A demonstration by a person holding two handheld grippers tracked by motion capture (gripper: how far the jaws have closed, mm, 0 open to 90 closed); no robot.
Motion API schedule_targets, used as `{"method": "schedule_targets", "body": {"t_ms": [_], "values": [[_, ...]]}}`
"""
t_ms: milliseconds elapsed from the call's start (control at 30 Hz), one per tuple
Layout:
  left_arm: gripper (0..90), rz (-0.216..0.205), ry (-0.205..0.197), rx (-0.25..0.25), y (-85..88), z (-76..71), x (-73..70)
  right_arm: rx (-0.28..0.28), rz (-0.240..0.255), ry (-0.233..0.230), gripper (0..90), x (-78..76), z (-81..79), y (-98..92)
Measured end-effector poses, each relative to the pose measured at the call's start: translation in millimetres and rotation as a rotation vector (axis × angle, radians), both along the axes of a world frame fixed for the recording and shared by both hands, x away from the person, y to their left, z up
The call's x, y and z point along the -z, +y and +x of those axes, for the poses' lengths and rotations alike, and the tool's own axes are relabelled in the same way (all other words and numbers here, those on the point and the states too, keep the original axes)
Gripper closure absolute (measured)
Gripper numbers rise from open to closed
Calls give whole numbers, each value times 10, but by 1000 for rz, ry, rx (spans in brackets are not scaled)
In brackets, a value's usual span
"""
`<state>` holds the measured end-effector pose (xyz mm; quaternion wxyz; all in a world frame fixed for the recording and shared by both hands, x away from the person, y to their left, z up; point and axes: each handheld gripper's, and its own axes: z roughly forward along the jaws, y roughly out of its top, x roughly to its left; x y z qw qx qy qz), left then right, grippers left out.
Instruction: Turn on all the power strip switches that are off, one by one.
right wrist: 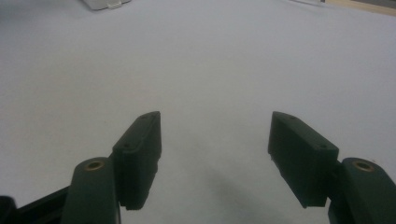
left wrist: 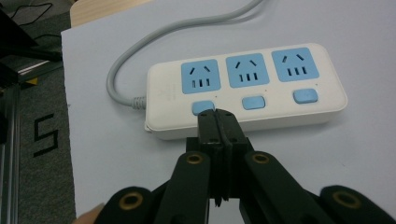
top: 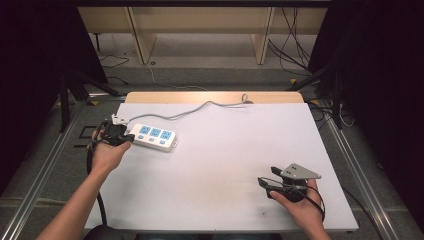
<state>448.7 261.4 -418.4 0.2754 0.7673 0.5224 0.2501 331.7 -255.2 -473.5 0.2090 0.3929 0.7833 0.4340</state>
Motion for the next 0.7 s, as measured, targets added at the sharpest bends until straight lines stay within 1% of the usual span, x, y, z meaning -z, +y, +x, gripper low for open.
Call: {"method": "schedule_targets", "body": {"t_ms": [167, 400, 700], "values": [[897, 4, 8, -1, -7, 74, 4, -1, 0, -2, 359, -1, 3, 2], [898, 17, 13, 1, -34, 137, 16, 2, 1, -4, 359, -5, -1, -3], [897, 25, 35, -4, -40, 227, 63, -2, 2, -4, 359, -4, 3, 0]]}}
